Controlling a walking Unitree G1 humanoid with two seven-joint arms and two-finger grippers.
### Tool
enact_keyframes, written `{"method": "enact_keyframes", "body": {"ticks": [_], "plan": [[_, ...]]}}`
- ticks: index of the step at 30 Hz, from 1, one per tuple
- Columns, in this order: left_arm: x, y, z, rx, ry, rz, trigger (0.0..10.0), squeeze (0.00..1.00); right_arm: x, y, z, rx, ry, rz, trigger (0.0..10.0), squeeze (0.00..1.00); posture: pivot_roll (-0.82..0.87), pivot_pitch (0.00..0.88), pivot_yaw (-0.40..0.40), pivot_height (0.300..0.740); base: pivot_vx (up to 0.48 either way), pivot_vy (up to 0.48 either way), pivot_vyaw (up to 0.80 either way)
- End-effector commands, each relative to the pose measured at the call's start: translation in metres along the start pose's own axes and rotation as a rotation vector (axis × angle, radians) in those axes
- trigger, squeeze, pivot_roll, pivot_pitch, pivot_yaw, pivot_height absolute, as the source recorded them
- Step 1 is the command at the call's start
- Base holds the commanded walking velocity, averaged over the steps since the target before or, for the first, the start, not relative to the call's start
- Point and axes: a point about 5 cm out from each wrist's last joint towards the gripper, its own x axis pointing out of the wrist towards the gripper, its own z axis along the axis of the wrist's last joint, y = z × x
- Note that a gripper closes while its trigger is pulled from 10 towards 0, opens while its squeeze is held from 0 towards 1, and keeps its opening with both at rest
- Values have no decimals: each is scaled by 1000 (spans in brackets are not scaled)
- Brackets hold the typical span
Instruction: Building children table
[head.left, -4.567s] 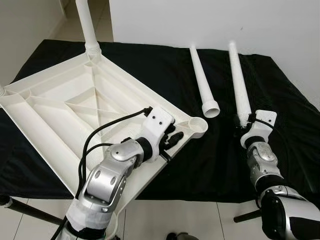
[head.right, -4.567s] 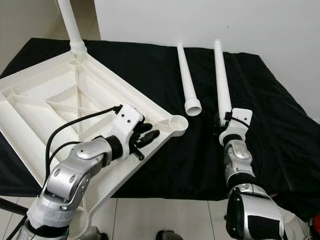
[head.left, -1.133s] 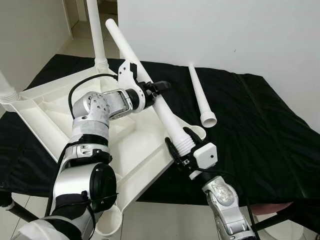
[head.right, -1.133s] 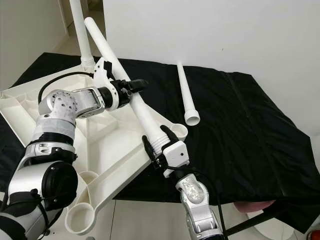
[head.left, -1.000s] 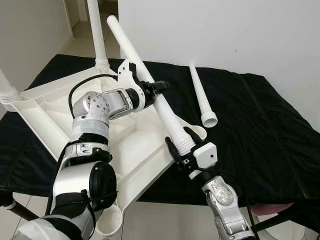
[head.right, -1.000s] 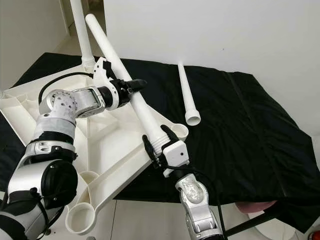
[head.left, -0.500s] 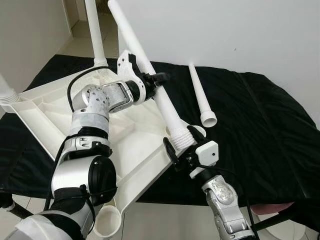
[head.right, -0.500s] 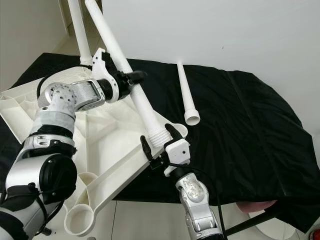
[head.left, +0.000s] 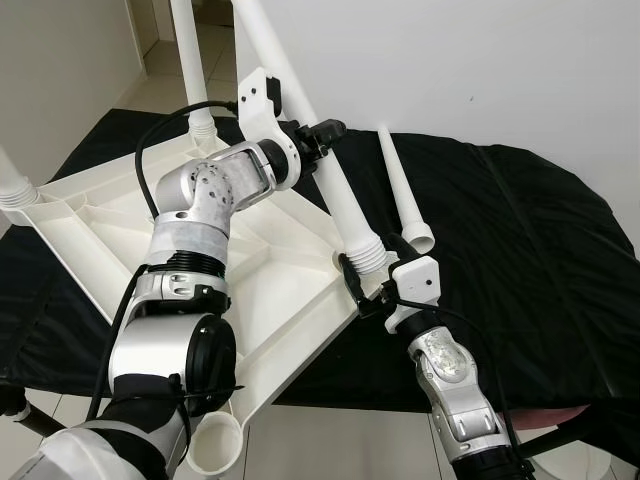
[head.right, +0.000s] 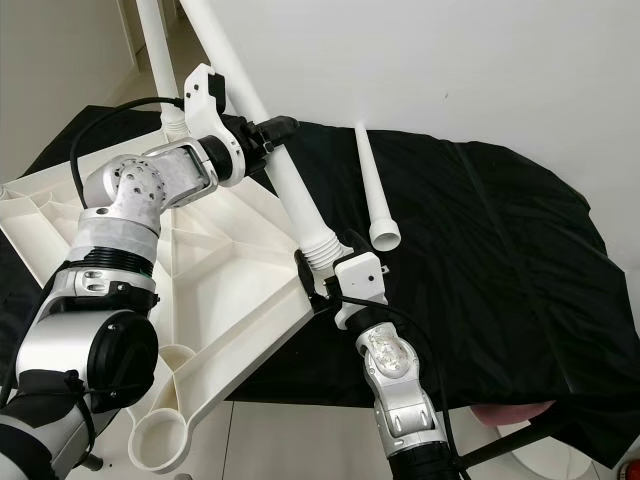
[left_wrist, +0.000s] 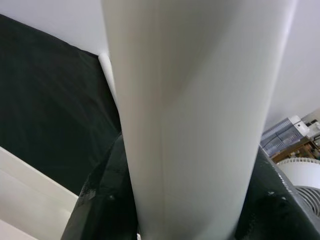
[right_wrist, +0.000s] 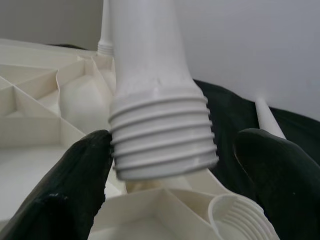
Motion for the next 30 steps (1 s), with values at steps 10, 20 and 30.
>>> {"method": "enact_keyframes", "body": {"ticks": [10, 20, 30], "plan": [[-8, -1, 29, 138, -161, 3, 10000, 0, 1, -23, -8, 1, 80, -109, 10000, 0, -30, 0, -73, 740, 0, 0, 0], [-11, -28, 22, 266, -269, -40, 10000, 0, 14, -23, 11, 6, 58, -99, 10000, 0, -33, 0, -84, 740, 0, 0, 0], [-8, -58, 11, 388, -349, -63, 10000, 0, 28, -21, 30, -44, 17, -4, 10000, 0, -14, 0, -110, 740, 0, 0, 0]]}}
